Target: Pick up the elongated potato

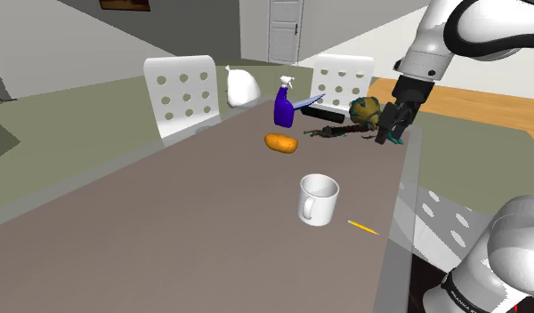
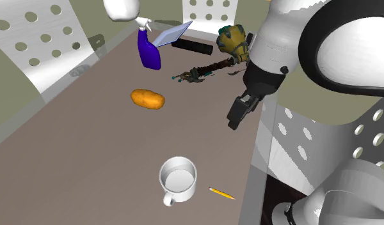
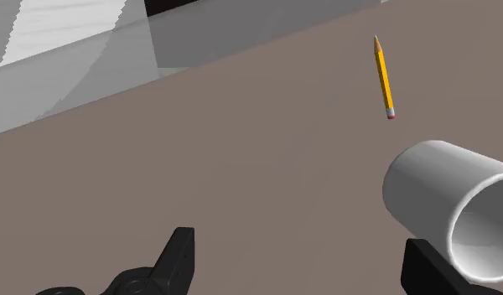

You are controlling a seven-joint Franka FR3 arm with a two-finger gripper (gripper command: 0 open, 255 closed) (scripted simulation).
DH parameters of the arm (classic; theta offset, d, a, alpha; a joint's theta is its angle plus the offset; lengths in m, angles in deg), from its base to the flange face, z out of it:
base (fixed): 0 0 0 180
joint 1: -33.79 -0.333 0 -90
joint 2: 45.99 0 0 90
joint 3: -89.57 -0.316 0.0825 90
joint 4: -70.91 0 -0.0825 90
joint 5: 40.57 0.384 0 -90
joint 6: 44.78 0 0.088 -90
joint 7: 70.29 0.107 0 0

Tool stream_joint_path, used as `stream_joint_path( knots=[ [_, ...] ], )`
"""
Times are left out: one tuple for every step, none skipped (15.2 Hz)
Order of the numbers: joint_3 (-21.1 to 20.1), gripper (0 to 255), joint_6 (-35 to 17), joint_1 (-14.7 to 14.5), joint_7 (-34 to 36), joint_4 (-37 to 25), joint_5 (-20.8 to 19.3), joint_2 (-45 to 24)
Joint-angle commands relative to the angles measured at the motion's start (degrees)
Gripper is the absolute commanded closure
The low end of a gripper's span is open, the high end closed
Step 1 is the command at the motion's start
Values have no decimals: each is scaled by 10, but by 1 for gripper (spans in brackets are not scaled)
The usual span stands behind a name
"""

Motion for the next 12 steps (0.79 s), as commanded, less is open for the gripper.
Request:
stream_joint_path(
  knots=[
    [0,0,0,0,0,0,0,0],
    [2,0,-13,-3,-8,-9,-2,-24],
    [3,0,-24,-6,-16,-19,-4,-49],
    [5,0,-36,-9,-23,-30,-5,-73],
    [6,0,-46,-12,-31,-42,-6,-98],
    [8,0,-56,-15,-38,-54,-7,-122],
    [9,0,-65,-17,-45,-68,-8,-147],
    [10,0,-73,-20,-53,-82,-9,-171],
    [11,0,-80,-22,-60,-96,-10,-196],
    [12,0,-87,-25,-67,-112,-10,-220],
    [13,0,-93,-27,-73,-128,-11,-244],
    [13,0,-98,-29,-80,-144,-11,-268]
  ],
)
